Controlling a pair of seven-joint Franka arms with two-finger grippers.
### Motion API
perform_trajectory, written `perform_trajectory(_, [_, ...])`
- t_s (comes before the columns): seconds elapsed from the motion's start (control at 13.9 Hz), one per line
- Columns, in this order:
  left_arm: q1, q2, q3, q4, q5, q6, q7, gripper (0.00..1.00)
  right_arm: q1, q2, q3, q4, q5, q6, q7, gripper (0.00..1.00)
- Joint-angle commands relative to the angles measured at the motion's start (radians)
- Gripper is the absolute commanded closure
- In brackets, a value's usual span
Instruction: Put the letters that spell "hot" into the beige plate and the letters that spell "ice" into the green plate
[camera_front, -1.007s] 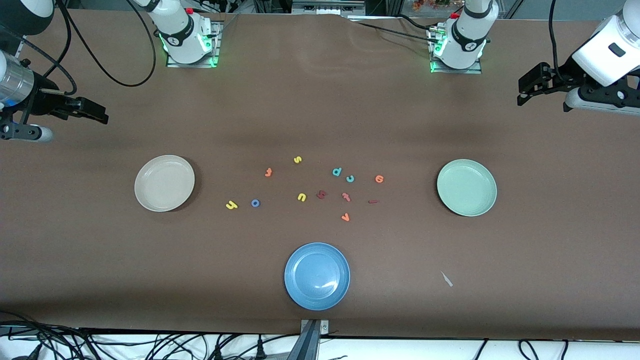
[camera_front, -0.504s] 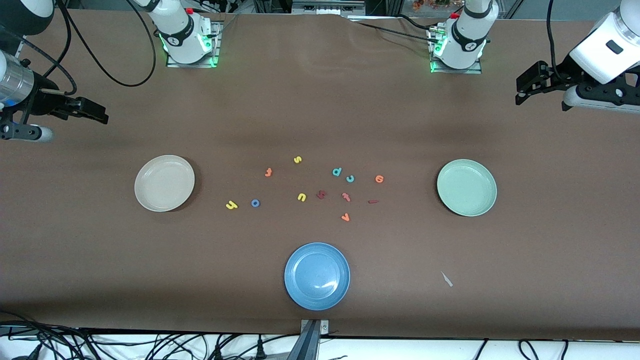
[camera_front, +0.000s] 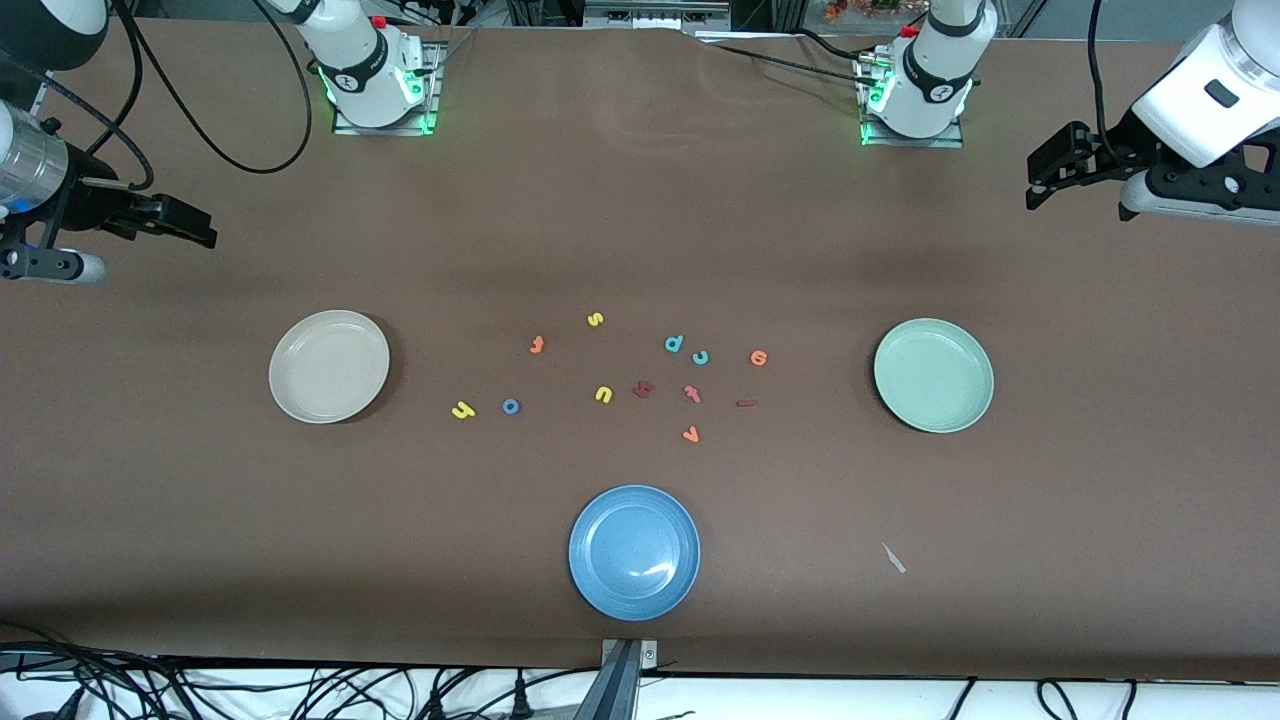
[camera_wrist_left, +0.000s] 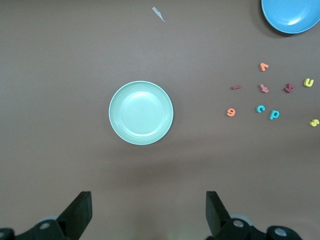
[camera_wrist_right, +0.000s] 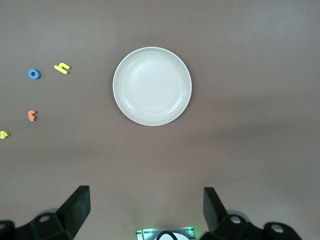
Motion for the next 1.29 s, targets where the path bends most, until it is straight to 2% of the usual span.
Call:
perform_trajectory(0.0, [-0.006,0.004,-0.009,0.02,0.036,-0.021,-0.033,0.0,-0.005,-0.006,0.002,0.012,0.009,-0.019,-0.017,0.0])
perform_trajectory(0.72, [-0.003,0.001,-0.01,0.024,0.036,-0.043,-0.058,0.0,-0.005,-0.006,0.001,0.012,0.009,-0.02,-0.017,0.0])
perform_trajectory(0.94, [-0.011,0.011,-0.01,0.067,0.036,-0.041,-0.06,0.0,-0.005,-0.006,0.002,0.012,0.009,-0.019,-0.017,0.0])
perform_trajectory(1.22, [-0.017,0.014,-0.015,0.067,0.035,-0.043,-0.06,0.0,-0.005,-0.006,0.002,0.012,0.009,-0.02,-0.017,0.0])
